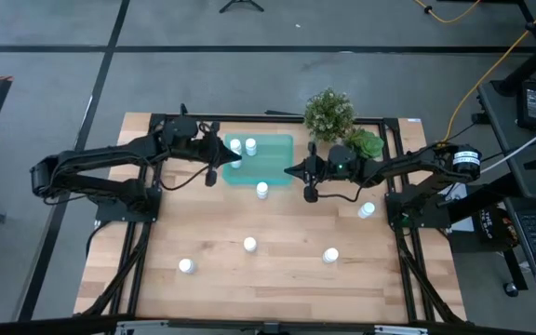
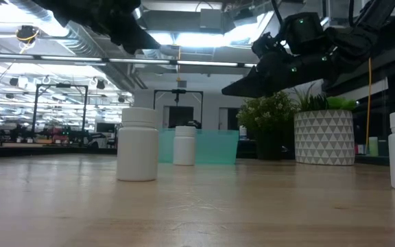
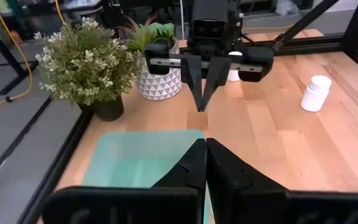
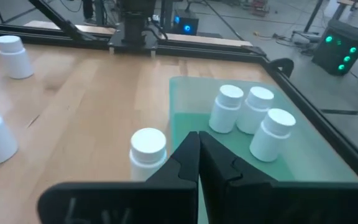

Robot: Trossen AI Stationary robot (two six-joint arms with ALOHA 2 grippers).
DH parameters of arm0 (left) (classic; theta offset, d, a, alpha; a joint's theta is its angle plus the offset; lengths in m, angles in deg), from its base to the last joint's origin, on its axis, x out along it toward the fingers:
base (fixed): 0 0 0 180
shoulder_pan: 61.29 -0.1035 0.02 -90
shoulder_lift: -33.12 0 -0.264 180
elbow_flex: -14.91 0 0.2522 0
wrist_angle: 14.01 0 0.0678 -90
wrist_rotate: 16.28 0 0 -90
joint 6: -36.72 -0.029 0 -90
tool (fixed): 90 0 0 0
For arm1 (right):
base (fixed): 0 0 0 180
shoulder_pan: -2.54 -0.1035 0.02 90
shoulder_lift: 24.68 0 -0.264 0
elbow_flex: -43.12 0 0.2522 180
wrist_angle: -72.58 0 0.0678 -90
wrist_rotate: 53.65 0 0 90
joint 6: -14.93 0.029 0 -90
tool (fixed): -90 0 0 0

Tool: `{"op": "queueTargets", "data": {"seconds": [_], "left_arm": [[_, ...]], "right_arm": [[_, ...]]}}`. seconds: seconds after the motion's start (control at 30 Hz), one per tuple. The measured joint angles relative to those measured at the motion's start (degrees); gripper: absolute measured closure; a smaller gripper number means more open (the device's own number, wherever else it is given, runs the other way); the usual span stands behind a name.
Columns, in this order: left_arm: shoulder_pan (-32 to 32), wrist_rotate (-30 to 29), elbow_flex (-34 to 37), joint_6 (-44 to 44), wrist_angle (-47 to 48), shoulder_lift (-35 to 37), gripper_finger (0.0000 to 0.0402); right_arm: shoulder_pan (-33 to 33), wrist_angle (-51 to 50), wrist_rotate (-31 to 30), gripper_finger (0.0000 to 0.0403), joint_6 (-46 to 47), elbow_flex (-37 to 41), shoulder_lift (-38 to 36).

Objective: Pick and place pill bottles into a basket
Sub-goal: Put the white pill bottle into the green bin

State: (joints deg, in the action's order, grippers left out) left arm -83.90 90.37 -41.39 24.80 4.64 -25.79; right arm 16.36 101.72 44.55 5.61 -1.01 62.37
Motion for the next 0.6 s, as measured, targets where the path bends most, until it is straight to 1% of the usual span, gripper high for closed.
{"op": "queueTargets", "data": {"seconds": [0.17, 0.23, 0.6], "left_arm": [[2.4, -1.6, 0.0, 1.0, -0.3, -0.7, 0.04], [3.6, -1.7, 0.0, 2.1, -0.4, -1.0, 0.0399], [8.8, -1.6, 0.0, 2.2, 0.9, -1.0, 0.0398]], "right_arm": [[-1.6, 0.0, 0.0, 0.0398, -0.4, 0.0, 0.0], [-2.0, 0.0, 0.0, 0.0398, -1.0, 0.0, 0.0], [-3.6, 0.0, -0.1, 0.0398, -1.4, 0.0, 0.0]]}}
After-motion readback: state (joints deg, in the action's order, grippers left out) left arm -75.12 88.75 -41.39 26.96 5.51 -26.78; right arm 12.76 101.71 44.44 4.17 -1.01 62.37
